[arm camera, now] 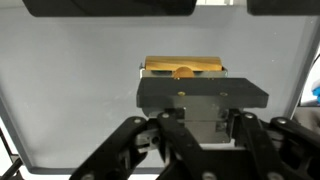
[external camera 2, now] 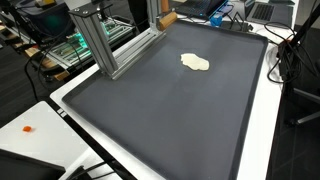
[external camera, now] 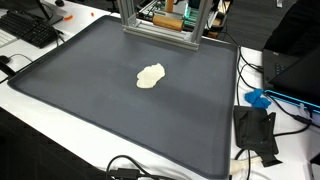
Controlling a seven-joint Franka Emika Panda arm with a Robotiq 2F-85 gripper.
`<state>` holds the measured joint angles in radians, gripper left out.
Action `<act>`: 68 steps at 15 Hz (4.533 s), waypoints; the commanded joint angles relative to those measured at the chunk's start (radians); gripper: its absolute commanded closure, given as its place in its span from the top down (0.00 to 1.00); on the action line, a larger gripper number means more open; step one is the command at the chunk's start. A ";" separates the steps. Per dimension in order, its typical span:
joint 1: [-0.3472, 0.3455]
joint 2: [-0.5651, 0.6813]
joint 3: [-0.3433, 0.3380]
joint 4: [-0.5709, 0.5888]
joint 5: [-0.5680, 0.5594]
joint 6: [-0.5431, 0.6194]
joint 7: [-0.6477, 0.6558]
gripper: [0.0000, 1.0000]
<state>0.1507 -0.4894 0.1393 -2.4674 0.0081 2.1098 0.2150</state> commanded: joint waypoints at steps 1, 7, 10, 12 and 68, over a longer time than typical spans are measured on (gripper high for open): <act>0.019 -0.120 0.003 -0.060 0.049 -0.069 -0.039 0.22; 0.040 -0.206 0.010 -0.090 0.104 -0.150 -0.044 0.22; 0.045 -0.235 0.018 -0.102 0.120 -0.184 -0.040 0.22; 0.045 -0.251 0.025 -0.113 0.123 -0.195 -0.037 0.22; -0.096 0.063 0.117 0.249 0.062 -0.239 0.392 1.00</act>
<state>0.0443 -0.4277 0.2651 -2.2203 0.0742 1.8725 0.6035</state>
